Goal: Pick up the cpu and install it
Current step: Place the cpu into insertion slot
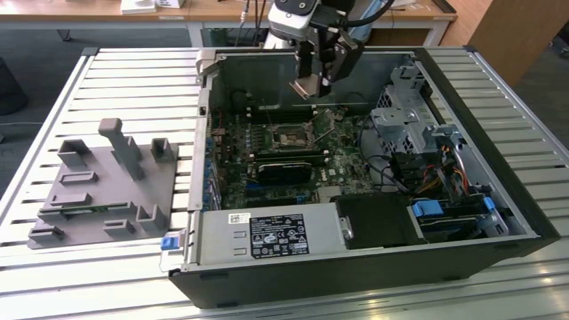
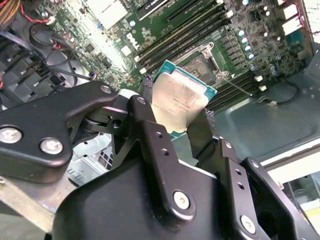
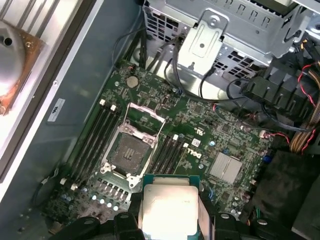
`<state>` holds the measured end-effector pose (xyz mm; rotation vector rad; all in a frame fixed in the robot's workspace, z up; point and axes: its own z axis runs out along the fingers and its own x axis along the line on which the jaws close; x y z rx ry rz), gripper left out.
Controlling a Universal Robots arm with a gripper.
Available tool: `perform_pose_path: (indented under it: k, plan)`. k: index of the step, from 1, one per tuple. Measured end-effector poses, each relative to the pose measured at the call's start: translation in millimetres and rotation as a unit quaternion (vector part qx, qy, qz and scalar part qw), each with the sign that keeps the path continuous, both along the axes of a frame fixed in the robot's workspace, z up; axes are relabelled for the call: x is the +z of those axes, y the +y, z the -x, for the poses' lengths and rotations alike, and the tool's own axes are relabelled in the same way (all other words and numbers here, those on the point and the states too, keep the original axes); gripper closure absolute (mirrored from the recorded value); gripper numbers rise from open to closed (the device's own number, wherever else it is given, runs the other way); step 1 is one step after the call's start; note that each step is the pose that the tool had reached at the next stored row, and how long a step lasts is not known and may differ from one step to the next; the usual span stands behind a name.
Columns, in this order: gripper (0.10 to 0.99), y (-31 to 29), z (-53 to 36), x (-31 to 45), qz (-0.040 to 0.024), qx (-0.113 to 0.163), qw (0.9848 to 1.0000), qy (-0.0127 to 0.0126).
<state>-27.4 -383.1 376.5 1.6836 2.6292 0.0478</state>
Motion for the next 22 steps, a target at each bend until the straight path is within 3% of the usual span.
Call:
perform_pose_path:
  k: [11, 22]
  plan:
    - [0.557, 0.7, 0.0, -0.6, 0.0014, -0.042, 0.9991, 0.0000]
    - [0.557, 1.6, 0.0, -1.4, 0.0028, -0.094, 0.9956, 0.0000]
